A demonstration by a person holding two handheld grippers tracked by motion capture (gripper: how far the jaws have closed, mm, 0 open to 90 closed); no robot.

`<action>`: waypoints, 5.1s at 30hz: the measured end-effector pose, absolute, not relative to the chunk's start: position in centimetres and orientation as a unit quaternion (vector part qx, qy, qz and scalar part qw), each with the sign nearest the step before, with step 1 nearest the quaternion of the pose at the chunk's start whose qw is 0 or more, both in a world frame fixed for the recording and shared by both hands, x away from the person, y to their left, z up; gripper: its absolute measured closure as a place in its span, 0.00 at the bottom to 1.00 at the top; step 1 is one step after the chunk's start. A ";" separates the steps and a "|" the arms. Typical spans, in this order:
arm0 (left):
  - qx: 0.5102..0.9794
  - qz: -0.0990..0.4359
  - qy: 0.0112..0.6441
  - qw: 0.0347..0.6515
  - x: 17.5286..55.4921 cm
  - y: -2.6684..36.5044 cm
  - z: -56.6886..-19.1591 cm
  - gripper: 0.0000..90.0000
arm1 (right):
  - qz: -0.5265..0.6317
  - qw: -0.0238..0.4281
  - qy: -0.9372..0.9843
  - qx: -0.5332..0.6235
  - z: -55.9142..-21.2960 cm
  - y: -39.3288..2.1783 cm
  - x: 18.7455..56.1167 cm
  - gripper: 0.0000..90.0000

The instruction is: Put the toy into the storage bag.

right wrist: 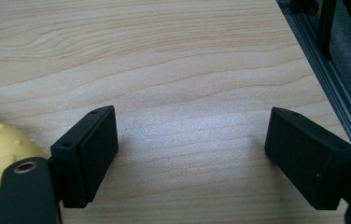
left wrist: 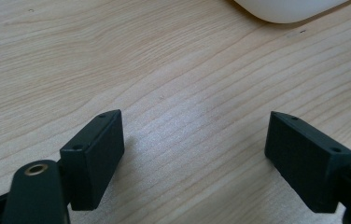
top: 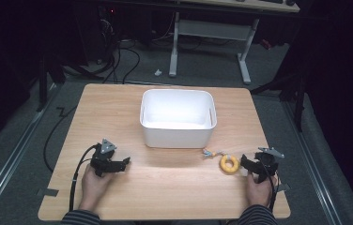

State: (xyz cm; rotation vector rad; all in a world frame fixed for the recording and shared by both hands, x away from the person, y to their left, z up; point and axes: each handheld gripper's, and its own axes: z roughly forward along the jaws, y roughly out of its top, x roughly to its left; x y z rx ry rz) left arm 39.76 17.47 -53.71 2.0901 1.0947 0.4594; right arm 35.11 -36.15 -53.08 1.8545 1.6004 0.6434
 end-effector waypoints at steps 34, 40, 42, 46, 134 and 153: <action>0.811 0.179 0.425 0.360 39.8 17.5 -53.7 0.23 | 0.249 0.285 0.621 0.686 -53.0 -36.4 35.1 0.17; 0.811 0.179 0.425 0.360 39.8 17.5 -53.7 0.23 | 0.244 0.275 0.629 0.685 -52.8 -36.4 35.2 0.18; 0.811 0.179 0.425 0.360 39.8 17.5 -53.7 0.23 | 0.241 0.272 0.627 0.689 -52.5 -36.3 35.1 0.29; 0.811 0.179 0.425 0.360 39.8 17.5 -53.7 0.23 | 0.244 0.266 0.626 0.691 -52.3 -36.6 34.9 0.35; 0.811 0.179 0.425 0.360 39.8 17.5 -53.7 0.23 | 0.258 0.197 0.733 0.598 -47.5 -32.1 35.3 0.58; 0.811 0.179 0.425 0.360 39.8 17.5 -53.7 0.23 | 0.213 0.166 0.753 0.601 -49.2 -31.9 36.6 0.59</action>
